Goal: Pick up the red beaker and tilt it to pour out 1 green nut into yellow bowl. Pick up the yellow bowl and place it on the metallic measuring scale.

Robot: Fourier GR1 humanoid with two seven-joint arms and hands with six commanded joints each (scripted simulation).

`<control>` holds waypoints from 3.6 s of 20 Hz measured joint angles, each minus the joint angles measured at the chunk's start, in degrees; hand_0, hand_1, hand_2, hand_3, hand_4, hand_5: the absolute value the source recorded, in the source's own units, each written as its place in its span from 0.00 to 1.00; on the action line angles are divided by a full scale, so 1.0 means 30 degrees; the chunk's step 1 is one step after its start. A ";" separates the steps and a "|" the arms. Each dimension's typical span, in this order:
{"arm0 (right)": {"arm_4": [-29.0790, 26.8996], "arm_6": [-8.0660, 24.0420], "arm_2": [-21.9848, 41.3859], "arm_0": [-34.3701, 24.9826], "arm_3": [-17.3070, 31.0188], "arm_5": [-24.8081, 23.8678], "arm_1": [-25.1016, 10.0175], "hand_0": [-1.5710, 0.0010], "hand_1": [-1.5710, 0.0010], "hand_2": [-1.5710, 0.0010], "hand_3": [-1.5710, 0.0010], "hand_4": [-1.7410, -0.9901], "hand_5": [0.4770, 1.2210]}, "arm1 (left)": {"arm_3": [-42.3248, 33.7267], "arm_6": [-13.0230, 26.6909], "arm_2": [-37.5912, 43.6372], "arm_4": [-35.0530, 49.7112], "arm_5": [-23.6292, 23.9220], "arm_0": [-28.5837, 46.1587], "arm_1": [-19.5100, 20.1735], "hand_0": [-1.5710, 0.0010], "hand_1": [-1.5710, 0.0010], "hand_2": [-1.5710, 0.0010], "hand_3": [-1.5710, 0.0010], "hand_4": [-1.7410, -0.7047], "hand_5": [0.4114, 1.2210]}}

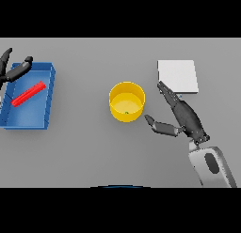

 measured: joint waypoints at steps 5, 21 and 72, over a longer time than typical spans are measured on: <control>0.3578 -0.0079 0.2292 -0.3371 0.1348 0.1835 -0.2217 1.00 1.00 1.00 1.00 0.78 0.21 | -0.0238 0.0332 -0.0053 0.0137 0.0062 0.0164 -0.0158 1.00 1.00 1.00 1.00 0.90 0.34; 0.7746 -0.3285 0.7395 -1.0351 0.8236 0.5974 -0.1888 1.00 1.00 1.00 1.00 0.77 0.26 | -0.0059 -0.0055 0.0078 0.0368 -0.0387 0.0377 0.0297 1.00 1.00 1.00 1.00 0.90 0.36; 0.6997 -0.0734 0.4179 -1.3144 0.9484 0.6760 -0.5749 0.00 0.00 0.01 0.26 0.00 1.00 | -0.1211 0.0609 0.0405 0.1097 -0.0602 0.0717 0.0752 1.00 1.00 1.00 1.00 0.86 0.43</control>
